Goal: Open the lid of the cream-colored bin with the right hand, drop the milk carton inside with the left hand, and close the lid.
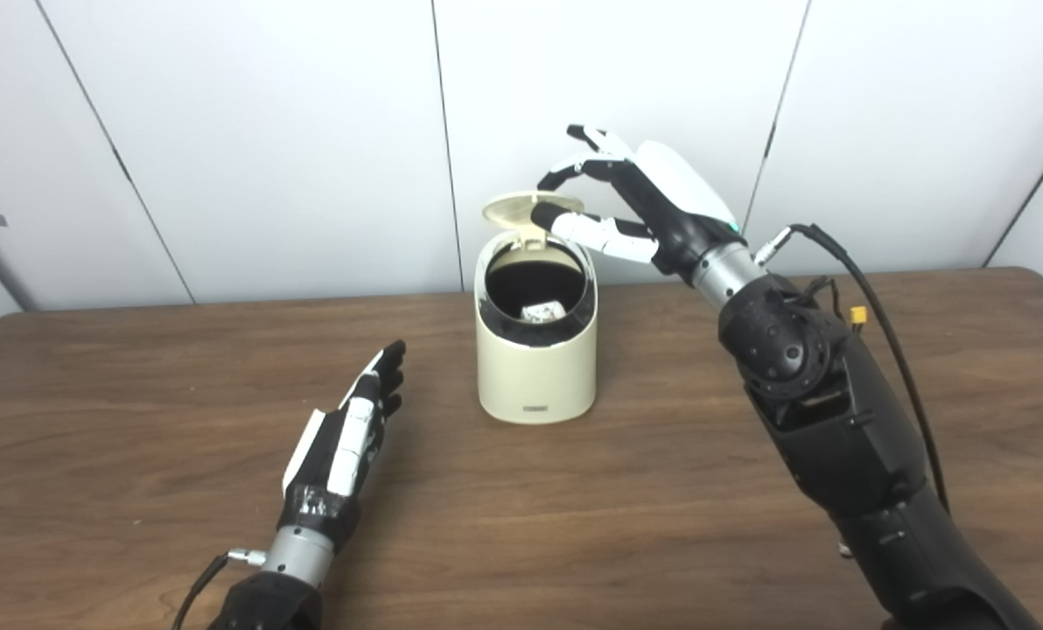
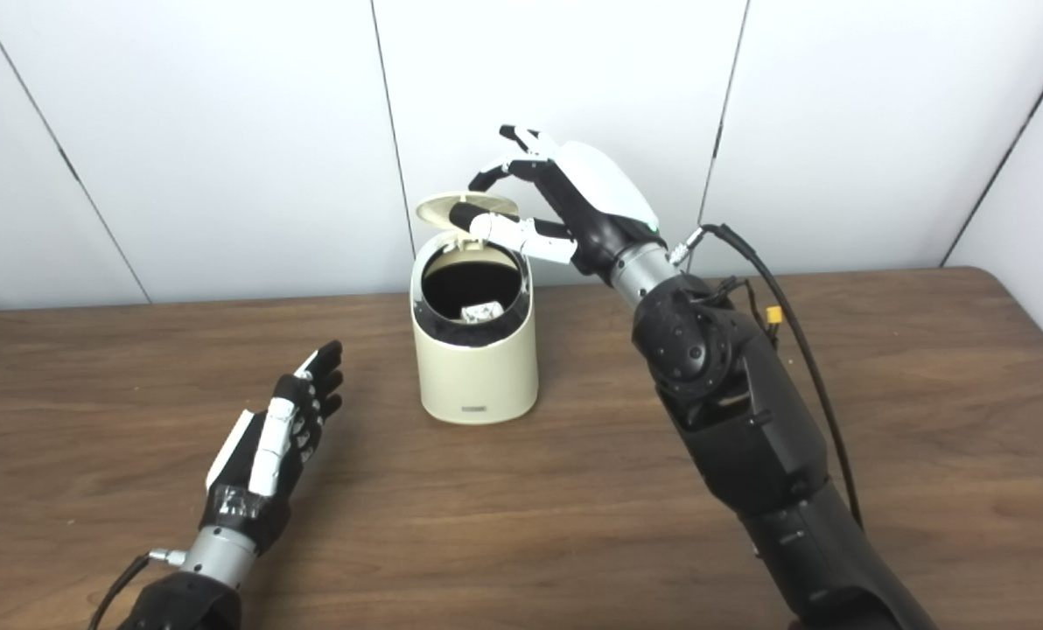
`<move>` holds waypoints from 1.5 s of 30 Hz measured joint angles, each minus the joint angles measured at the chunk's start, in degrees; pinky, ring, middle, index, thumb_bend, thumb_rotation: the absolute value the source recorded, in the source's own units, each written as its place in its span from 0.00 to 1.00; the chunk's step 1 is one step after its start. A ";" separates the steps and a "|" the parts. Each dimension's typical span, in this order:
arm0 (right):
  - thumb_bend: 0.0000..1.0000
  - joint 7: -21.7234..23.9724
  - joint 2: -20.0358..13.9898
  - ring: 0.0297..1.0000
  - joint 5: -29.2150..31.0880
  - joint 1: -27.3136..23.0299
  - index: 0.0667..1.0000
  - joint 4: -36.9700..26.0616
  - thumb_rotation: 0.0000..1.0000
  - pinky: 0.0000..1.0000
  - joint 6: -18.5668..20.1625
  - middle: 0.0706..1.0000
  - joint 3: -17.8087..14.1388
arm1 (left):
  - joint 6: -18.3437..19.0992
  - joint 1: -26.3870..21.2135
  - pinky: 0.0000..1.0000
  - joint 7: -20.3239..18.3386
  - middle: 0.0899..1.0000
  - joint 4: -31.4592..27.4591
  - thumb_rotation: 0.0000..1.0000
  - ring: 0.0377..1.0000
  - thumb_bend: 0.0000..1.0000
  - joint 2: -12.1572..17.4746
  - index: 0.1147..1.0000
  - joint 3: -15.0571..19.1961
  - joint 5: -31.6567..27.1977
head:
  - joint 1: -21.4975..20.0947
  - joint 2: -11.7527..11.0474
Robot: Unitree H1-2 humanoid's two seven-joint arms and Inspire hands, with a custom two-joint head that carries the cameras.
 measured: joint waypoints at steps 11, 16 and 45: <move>0.51 0.00 -1.30 1.00 -2.52 0.00 0.53 0.43 0.98 0.93 -1.02 0.96 0.73 | -0.07 0.01 1.00 -0.03 1.00 0.16 0.99 1.00 0.72 -1.00 1.00 0.29 0.62 | 0.00 0.00; 0.53 1.43 -1.73 1.00 -3.47 0.21 0.52 0.10 0.99 0.94 -0.76 0.96 1.30 | -0.23 -0.01 1.00 -0.09 1.00 1.05 0.98 1.00 0.72 -0.88 1.00 0.48 0.77 | 0.00 0.00; 0.59 3.20 -4.34 1.00 -16.81 2.68 0.67 0.25 1.00 0.96 -8.08 0.95 7.89 | -0.24 -0.07 1.00 1.53 1.00 0.93 0.92 1.00 0.69 -1.17 1.00 1.81 1.34 | 0.44 0.62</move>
